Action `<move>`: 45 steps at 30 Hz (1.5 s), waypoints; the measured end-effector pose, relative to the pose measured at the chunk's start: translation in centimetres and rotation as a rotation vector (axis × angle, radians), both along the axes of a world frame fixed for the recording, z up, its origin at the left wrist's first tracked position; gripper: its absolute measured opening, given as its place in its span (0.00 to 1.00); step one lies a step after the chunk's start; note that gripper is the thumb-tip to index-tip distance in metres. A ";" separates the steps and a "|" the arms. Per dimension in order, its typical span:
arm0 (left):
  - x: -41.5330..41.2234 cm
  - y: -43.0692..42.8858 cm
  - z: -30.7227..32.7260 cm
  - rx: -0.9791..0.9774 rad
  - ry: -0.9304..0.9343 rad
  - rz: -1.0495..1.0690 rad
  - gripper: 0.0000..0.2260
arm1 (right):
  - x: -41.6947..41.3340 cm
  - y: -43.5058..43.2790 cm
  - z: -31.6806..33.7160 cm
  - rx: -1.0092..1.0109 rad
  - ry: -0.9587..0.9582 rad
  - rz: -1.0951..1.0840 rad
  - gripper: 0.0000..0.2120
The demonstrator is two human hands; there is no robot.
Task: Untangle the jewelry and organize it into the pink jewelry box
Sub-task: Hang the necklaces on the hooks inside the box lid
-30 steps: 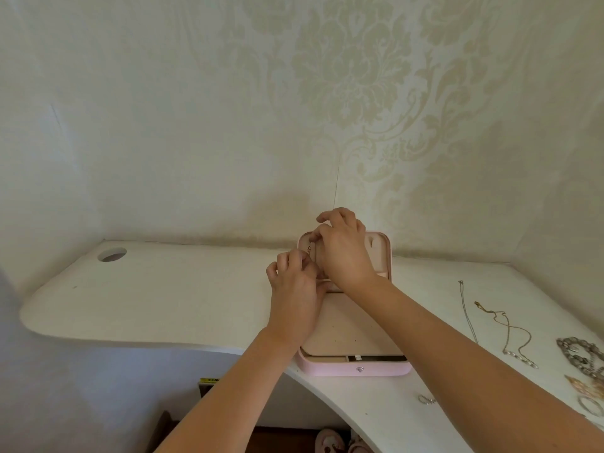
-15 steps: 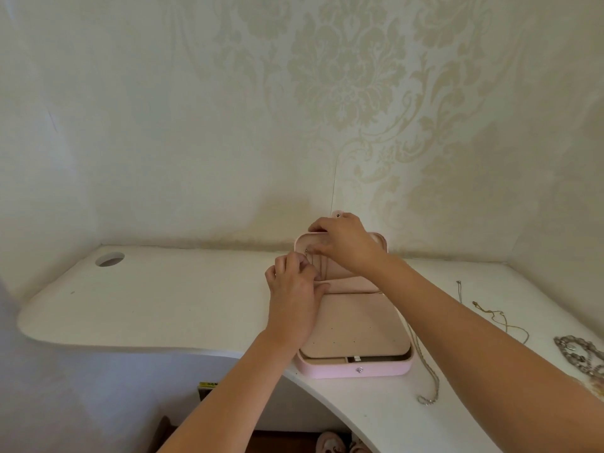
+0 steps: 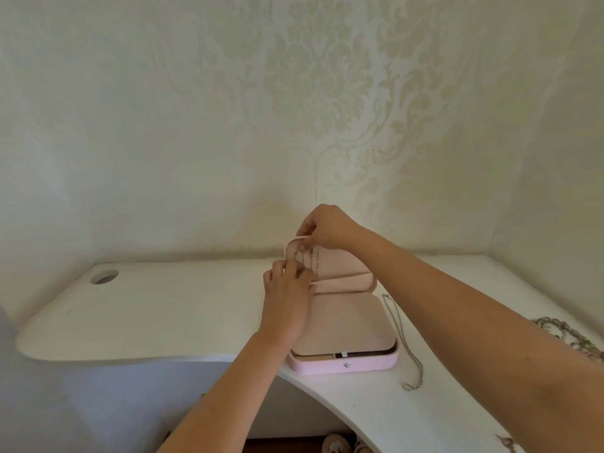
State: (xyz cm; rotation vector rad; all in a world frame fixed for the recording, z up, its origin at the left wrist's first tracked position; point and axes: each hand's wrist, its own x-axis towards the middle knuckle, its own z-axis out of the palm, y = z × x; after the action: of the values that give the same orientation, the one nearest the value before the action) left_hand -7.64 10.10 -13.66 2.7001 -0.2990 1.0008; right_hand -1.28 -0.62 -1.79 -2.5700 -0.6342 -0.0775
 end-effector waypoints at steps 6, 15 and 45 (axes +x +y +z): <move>0.1 0.2 -0.2 -0.047 0.089 -0.039 0.07 | -2.2 -6.8 2.3 0.309 -0.043 -0.115 0.09; -0.2 0.0 0.3 -0.020 0.132 -0.040 0.06 | -2.2 -14.8 -4.0 -0.145 0.300 -0.194 0.13; -0.2 -2.1 0.0 -0.019 0.213 -0.073 0.19 | -5.7 -13.0 6.4 0.460 0.241 0.194 0.05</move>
State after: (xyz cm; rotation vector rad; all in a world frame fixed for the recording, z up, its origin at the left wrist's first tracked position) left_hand -7.88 7.95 -13.70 2.7259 -0.3421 0.6856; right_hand -7.01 -13.67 4.60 -2.0285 -0.6786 0.1347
